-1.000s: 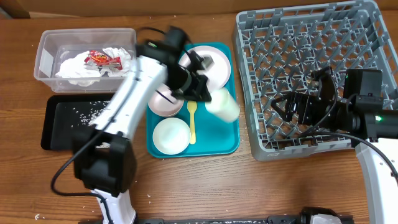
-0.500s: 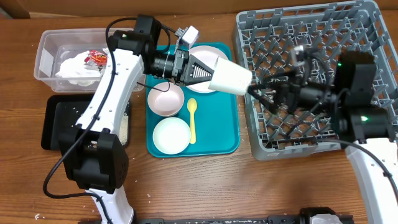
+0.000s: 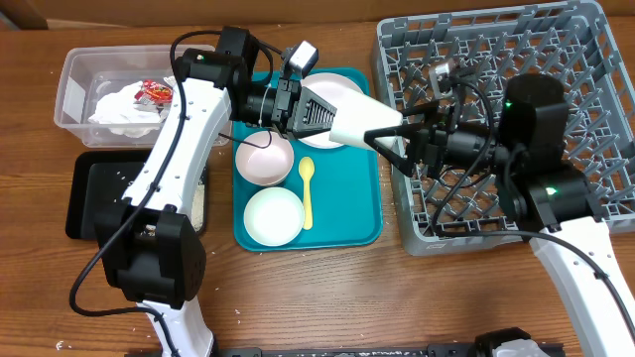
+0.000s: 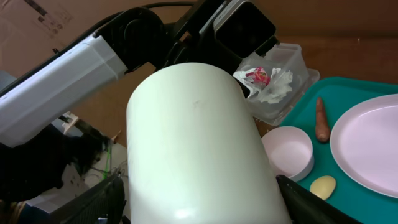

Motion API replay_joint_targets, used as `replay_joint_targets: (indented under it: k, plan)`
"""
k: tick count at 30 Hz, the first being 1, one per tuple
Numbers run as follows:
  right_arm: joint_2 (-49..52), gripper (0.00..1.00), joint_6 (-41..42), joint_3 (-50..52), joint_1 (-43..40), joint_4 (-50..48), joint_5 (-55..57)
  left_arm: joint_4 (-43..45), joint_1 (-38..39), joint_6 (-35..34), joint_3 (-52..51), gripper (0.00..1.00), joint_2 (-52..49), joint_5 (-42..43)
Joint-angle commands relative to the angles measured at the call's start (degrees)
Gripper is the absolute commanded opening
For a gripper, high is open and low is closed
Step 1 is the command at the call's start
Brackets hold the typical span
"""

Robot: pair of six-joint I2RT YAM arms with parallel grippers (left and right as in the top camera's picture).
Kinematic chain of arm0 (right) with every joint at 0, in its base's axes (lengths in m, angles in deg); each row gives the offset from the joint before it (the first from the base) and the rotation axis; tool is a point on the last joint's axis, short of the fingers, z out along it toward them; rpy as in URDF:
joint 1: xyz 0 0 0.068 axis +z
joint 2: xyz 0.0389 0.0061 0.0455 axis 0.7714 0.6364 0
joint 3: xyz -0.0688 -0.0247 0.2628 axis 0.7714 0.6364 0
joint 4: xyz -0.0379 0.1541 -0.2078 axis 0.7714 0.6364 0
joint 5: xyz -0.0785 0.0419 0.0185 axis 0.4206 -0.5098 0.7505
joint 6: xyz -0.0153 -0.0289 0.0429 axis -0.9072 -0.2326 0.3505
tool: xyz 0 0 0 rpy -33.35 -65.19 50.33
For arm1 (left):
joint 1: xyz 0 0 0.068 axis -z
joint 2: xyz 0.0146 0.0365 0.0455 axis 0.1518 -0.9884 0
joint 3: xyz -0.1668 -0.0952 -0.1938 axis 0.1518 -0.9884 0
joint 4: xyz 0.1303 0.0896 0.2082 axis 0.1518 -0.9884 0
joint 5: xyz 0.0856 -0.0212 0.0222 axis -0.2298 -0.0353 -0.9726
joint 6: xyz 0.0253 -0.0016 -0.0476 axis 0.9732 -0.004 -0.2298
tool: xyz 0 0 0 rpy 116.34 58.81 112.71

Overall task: Sort waste into correct bins and load items into the dishwasher
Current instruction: 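Hand the white cup from the left gripper to the right gripper, then place the white cup upright in the dish rack with the right gripper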

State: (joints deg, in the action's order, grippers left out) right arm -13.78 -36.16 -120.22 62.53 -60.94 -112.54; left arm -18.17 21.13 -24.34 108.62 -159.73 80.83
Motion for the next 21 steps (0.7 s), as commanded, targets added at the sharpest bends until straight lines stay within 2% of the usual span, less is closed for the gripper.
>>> replay_joint_targets:
  k: [1, 4, 9, 11, 15, 21]
  plan:
    - [1.33, 0.76, 0.44, -0.92, 1.84, -1.05, -1.16, -0.04, 0.79, 1.09, 0.87, 0.04, 0.79, 1.07]
    - [1.84, 0.73, 0.44, -0.92, 2.54, -3.04, -1.14, -0.02, 1.49, 1.25, 0.87, 0.04, 0.79, 1.07]
    - [1.81, 0.60, 0.44, -0.92, 2.73, -4.11, -1.16, -0.02, 1.99, 2.62, 0.87, 0.04, 0.79, 1.05]
    - [1.81, 0.58, 0.44, -0.92, 2.71, -4.09, -1.16, 0.00, 1.99, 2.82, 0.87, 0.04, 0.79, 1.05]
    - [1.38, 0.57, 0.42, -0.94, 2.23, -4.35, -0.94, 0.00, 1.97, 2.82, 0.87, 0.05, 0.79, -0.02]
    - [-0.72, 0.56, 0.42, -0.94, -1.20, -3.56, -0.76, 0.04, 1.81, 2.82, 0.87, 0.12, 0.79, -0.74]
